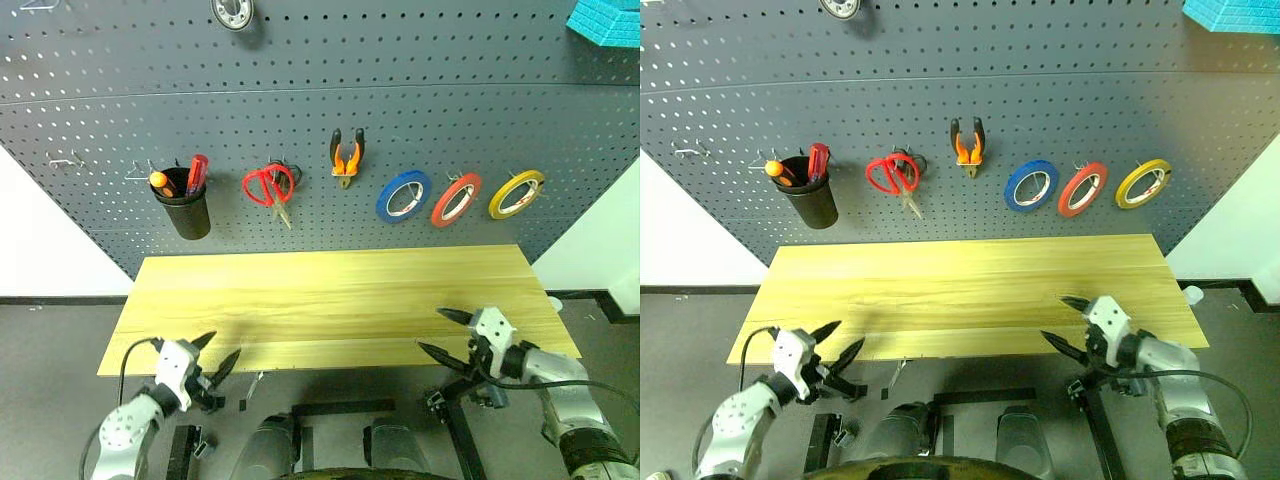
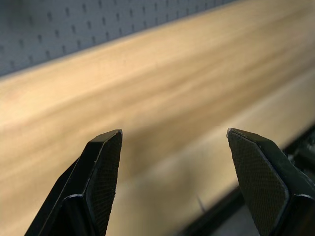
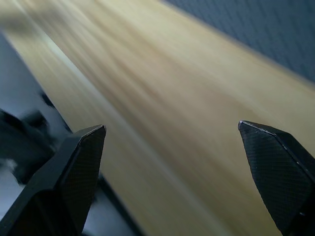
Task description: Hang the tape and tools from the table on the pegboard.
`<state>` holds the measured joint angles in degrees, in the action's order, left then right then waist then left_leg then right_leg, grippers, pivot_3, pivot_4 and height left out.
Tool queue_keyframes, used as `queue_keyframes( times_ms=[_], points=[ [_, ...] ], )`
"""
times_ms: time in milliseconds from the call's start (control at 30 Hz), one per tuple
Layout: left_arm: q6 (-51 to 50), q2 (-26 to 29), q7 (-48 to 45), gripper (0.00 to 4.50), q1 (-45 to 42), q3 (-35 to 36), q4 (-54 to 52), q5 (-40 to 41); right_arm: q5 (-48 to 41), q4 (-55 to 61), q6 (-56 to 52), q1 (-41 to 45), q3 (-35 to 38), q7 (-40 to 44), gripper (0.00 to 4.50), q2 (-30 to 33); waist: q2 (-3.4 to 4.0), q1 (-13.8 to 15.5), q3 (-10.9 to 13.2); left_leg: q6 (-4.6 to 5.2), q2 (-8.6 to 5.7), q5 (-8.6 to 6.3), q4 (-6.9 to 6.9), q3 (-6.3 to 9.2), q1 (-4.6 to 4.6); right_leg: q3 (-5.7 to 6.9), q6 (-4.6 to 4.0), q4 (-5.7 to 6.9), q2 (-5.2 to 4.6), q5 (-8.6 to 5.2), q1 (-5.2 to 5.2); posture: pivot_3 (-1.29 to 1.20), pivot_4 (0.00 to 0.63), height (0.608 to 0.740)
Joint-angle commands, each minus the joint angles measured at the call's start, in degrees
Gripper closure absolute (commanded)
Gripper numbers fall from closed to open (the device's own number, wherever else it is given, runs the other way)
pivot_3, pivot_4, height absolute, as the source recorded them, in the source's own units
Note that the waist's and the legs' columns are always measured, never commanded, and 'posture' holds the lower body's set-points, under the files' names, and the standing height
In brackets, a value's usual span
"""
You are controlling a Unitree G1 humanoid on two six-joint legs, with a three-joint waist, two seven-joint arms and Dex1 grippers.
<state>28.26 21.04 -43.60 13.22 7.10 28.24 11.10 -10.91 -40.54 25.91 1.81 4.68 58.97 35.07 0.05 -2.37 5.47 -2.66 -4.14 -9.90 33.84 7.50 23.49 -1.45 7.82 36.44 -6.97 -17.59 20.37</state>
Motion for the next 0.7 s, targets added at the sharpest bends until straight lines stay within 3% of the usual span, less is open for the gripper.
queue_keyframes(
  times_ms=[33,233,700],
  points=[
    [3.3,-0.1,0.3,0.95,-0.9,0.1,0.7,-0.1,0.6,-4.3,5.1,1.5,1.6,-1.2,0.00,0.7,0.08,-0.1,-0.1,-0.01,0.01,0.00,0.03,0.00,-0.04,0.02,-0.01,0.04,0.00,0.01,-0.05,-0.06,0.038,0.725],
    [5.5,-0.3,2.0,0.95,-3.4,-0.2,3.4,-1.4,1.5,-4.2,5.4,3.1,1.1,-3.5,0.00,-0.2,0.38,-0.3,-0.4,0.00,0.06,-0.01,0.27,-0.07,-0.05,0.02,0.02,0.05,-0.19,-0.01,-0.17,-0.07,0.042,0.725],
    [5.0,-1.6,5.0,0.95,-4.2,-2.2,2.3,-2.6,0.9,16.1,-7.7,0.1,-0.2,-7.8,0.00,-0.8,0.47,0.1,-0.6,0.01,-0.02,0.00,0.12,0.13,-0.04,0.02,0.06,0.14,-0.07,-0.02,-0.06,-0.03,0.038,0.725]
  ],
)
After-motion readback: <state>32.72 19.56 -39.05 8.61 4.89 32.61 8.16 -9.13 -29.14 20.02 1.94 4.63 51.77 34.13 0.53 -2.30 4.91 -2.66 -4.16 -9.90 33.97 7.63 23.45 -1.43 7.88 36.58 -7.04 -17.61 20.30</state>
